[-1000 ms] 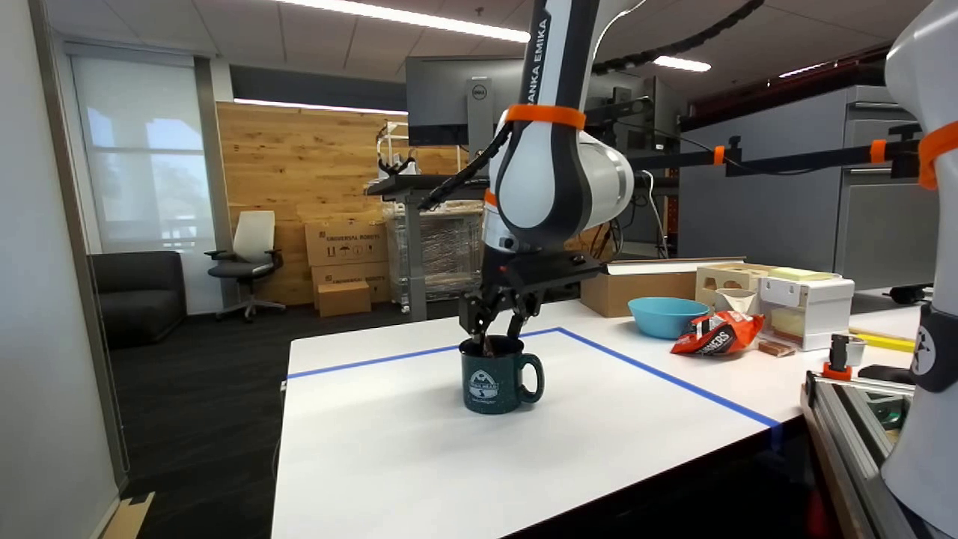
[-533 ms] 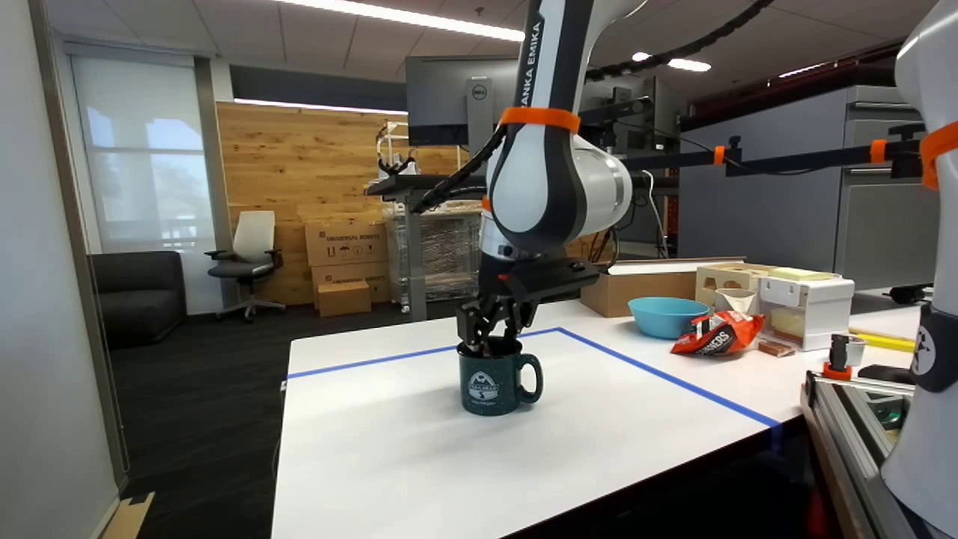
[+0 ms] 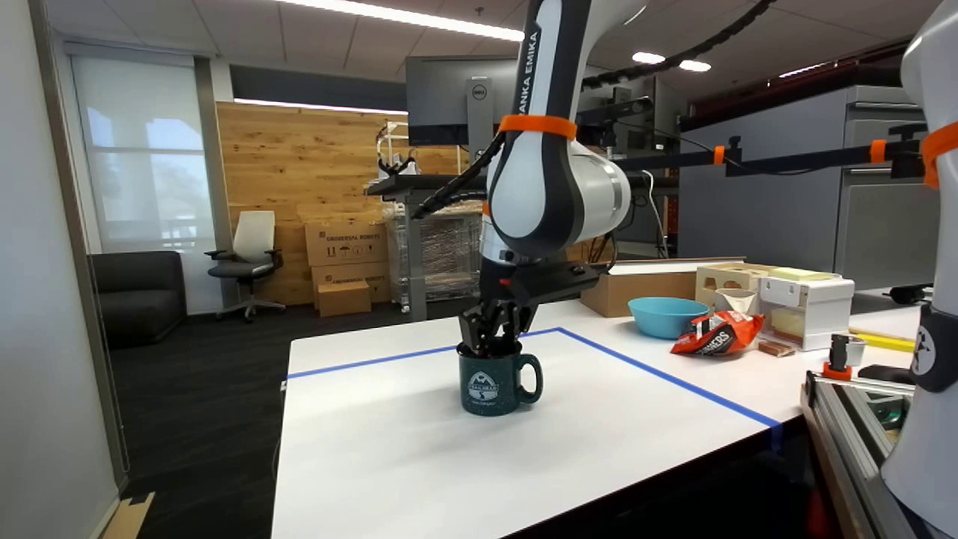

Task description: Put the marker on the table

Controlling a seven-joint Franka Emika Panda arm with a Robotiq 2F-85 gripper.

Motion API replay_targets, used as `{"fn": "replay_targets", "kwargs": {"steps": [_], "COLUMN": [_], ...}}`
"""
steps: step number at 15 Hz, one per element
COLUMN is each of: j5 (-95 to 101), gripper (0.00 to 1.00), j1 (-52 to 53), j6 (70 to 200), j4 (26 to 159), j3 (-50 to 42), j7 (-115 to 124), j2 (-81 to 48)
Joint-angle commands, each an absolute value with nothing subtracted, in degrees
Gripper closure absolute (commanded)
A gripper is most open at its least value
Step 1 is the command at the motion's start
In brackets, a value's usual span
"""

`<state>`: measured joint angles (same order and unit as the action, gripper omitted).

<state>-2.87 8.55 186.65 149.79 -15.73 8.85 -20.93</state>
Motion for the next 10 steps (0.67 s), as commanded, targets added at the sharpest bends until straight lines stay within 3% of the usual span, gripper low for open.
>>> {"fn": "replay_targets", "kwargs": {"steps": [1, 4, 6, 10], "j5": [-4.01, -4.05, -3.99, -4.08], "gripper": [0.79, 1.0, 0.96, 1.0], "j1": [7.18, 6.49, 6.04, 5.3], "j6": [188.1, 188.49, 188.72, 188.64], "j4": [149.13, 149.08, 149.3, 149.66], "j3": [-14.2, -13.36, -12.83, -11.99], "j7": [7.06, 6.93, 6.76, 6.57], "j2": [-21.98, -21.81, -21.18, -20.18]}}
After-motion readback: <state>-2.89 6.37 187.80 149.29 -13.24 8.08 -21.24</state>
